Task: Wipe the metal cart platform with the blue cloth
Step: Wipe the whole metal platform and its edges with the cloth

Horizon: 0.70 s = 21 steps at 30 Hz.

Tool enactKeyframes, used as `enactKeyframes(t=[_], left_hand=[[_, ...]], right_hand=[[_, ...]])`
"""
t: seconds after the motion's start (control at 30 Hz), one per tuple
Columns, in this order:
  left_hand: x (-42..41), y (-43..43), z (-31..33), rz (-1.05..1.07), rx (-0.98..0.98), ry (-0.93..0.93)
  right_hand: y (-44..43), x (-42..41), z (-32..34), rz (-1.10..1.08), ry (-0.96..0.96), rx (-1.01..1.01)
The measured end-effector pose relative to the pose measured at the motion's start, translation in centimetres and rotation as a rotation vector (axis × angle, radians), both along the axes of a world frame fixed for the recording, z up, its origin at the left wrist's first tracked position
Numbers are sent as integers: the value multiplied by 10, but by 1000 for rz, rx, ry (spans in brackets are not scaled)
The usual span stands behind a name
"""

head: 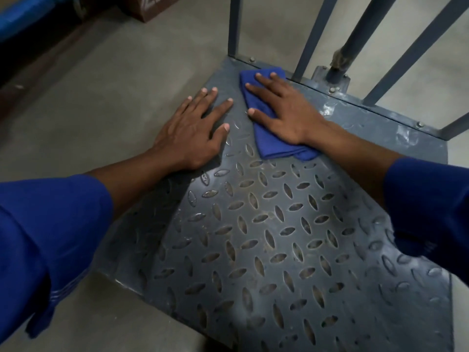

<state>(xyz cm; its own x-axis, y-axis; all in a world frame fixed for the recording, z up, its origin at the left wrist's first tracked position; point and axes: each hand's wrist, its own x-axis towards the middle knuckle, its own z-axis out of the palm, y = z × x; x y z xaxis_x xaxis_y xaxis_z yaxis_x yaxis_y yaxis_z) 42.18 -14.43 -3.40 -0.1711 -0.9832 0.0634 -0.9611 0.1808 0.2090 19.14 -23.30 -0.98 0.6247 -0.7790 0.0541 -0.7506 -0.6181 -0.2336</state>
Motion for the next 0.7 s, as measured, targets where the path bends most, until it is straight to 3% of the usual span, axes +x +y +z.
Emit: enactKeyframes(t=[0.2,0.37,0.47,0.63,0.7], left_hand=[[-5,12,0,-30,-28,-7],[-8,30,-3,-91,-1,-38],[-7,24,-3,-100,-1,-49],[-6,26,-4,-141,-12,-49],[-5,26,-3,-169,-14,-46]], right_hand=[[3,10,1,235,11,27],[-21,-28,-3,136,-1,-10],[-33,-9,-2,91,-3,-33],[-18,37,-6,346,-39,14],[-27,19,-4,323,-58,22]])
